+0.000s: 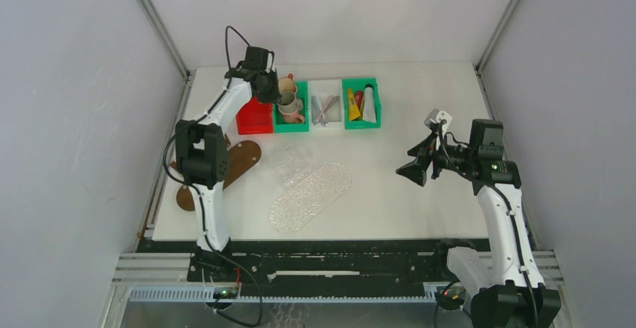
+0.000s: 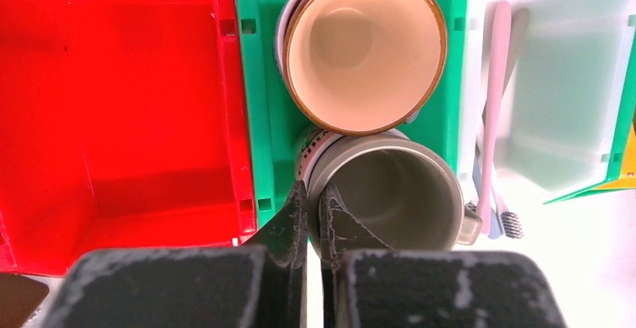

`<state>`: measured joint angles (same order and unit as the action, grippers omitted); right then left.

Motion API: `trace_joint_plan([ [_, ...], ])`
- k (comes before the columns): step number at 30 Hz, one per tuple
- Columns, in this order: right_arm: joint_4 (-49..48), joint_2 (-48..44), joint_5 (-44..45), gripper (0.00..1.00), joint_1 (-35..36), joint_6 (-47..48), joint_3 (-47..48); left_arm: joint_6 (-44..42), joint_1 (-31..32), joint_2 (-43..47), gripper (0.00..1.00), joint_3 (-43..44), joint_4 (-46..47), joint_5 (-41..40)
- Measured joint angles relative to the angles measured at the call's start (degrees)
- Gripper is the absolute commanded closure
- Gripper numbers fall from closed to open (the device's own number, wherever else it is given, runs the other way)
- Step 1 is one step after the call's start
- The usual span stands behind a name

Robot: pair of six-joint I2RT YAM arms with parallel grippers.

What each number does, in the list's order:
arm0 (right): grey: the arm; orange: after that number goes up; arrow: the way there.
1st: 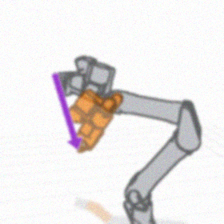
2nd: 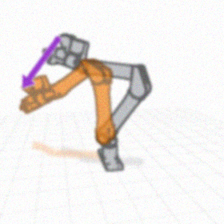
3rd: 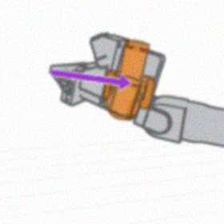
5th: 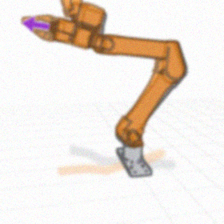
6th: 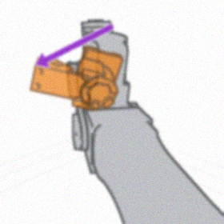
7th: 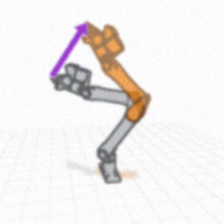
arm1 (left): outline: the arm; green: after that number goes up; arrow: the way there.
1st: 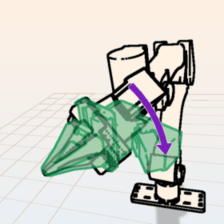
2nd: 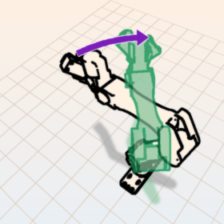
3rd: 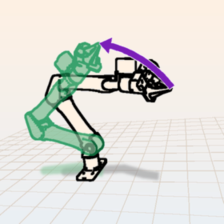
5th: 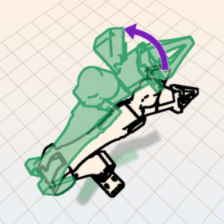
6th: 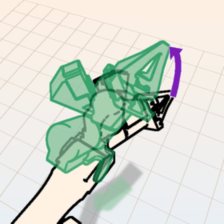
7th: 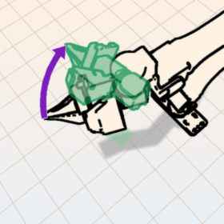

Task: Prepare toiletry sets of a toothbrush and toothpaste on the tray
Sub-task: Pick up the cup from the storage box.

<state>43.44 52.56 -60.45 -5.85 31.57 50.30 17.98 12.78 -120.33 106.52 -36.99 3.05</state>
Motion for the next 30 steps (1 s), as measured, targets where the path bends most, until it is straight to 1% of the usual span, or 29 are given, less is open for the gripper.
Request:
trace_joint_plan([
  [9,0.00,0.00,-0.02,0.20,0.00,0.00,0.00,-0.57,0.00,1.03,1.00,0.00,-0.35,0.00],
  [20,0.00,0.00,-0.04,0.20,-0.07,0.00,0.00,-1.07,0.00,6.32,1.00,-0.13,-0.68,-0.20],
  [24,0.02,0.00,-0.04,0.20,-0.13,0.00,0.00,-1.03,0.15,10.16,1.00,-1.79,-0.02,0.20],
  [27,0.02,0.00,-0.07,0.20,-0.17,0.02,0.00,-1.01,0.74,14.47,1.00,-4.76,0.85,0.20],
  [30,0.02,0.00,-0.09,0.20,-0.22,0.02,0.00,-1.01,2.27,20.17,1.00,-9.60,2.69,0.17],
])
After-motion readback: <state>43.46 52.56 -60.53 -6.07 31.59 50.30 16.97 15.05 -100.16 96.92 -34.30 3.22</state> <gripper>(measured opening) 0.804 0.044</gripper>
